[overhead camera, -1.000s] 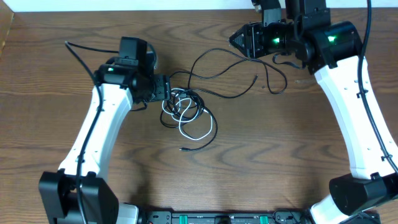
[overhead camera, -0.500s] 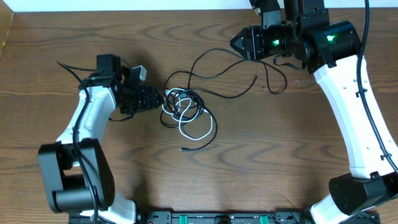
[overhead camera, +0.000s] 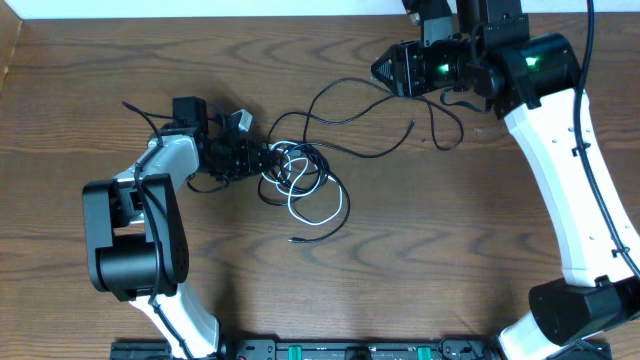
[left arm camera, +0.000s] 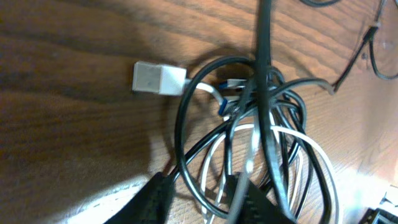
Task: Untangle cables
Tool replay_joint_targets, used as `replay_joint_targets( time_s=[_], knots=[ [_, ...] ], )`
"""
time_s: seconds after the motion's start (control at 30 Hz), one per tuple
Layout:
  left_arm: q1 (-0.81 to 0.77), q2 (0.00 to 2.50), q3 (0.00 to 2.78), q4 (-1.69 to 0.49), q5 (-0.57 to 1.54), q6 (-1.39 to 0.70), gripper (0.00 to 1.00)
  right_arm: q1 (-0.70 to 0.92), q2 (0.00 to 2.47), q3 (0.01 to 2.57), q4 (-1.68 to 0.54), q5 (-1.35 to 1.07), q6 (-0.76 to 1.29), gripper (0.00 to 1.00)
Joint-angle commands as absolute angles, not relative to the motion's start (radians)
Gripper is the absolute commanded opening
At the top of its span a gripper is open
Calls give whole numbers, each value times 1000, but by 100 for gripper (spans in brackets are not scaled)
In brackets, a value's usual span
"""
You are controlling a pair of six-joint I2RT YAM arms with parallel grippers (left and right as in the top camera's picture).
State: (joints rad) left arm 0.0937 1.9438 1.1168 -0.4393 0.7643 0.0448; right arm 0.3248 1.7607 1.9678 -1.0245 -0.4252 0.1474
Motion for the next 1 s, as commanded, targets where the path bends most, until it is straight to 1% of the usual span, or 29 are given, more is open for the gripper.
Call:
replay_joint_targets(
  time_s=[0.0,0.07,0.2,0.33,0.53,0.7,0.83,0.97],
  knots=[
    [92,1947,1110,-439,801,48,22,335,1760,1968,-1026,-416,129,46],
    [93,1944,1110,-439,800,48,8,335,1761,1968,-1025,-416,129,46],
    [95,1884,1118,-445,774,27,8,336,1767,1968,-1025,-417,130,47],
    [94,1690,1147,-487,748,-42,8,354,1790,1967,-1021,-418,130,47],
    [92,1377,1150,-492,748,-202,7,397,1835,1967,-996,-447,130,46],
    [92,1218,1150,-491,741,-297,7,436,1863,1967,-953,-479,134,46],
    [93,1149,1152,-440,741,-406,7,474,1881,1967,-929,-486,133,47],
    [93,1113,1178,-312,775,-515,8,495,1903,1967,-923,-501,133,47]
  ],
)
